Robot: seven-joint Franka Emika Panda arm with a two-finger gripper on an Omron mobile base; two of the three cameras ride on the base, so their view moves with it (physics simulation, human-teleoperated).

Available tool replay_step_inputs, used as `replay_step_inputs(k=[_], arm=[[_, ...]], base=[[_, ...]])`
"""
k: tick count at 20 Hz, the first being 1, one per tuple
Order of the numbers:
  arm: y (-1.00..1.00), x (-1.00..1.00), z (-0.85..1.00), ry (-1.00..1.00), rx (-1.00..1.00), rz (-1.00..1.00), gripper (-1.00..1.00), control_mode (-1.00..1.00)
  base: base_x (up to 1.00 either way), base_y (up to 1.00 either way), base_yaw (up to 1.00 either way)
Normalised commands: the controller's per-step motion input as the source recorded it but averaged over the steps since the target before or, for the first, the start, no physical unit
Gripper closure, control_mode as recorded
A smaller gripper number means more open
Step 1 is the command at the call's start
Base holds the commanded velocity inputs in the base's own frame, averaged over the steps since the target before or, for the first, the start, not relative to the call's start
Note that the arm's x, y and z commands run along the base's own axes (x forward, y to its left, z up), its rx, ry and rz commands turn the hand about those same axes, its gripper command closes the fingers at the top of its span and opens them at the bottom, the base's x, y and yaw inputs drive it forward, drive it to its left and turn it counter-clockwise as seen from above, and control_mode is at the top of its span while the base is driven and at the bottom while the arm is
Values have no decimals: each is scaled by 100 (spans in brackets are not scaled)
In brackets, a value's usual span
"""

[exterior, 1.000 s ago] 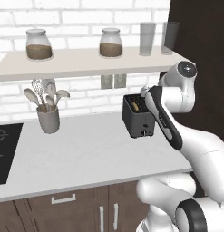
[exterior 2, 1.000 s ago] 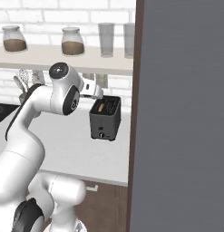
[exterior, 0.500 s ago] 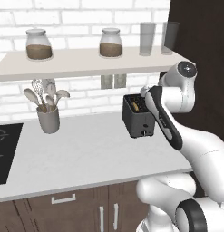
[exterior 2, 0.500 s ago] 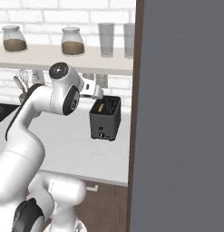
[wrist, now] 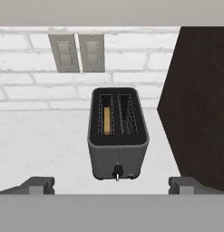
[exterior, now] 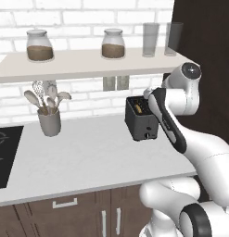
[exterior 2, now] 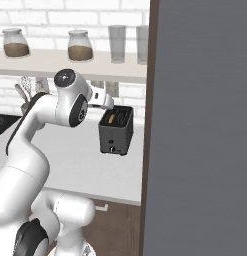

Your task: Start the toaster. Once the lever pops up, take the bread to the plate on the dining counter.

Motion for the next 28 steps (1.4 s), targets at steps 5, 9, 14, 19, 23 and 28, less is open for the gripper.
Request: replay_step_inputs(k=[5,9,14,19,23,28], arm=[[0,0,0,0,0,0,-100,-100],[0,0,0,0,0,0,-100,-100],[0,0,0,0,0,0,-100,-100],[0,0,0,0,0,0,-100,-100],[0,0,0,0,0,0,-100,-100],[0,0,0,0,0,0,-100,-100]], base=[[0,0,0],[0,0,0],[0,0,0],[0,0,0],[0,0,0],[0,0,0]])
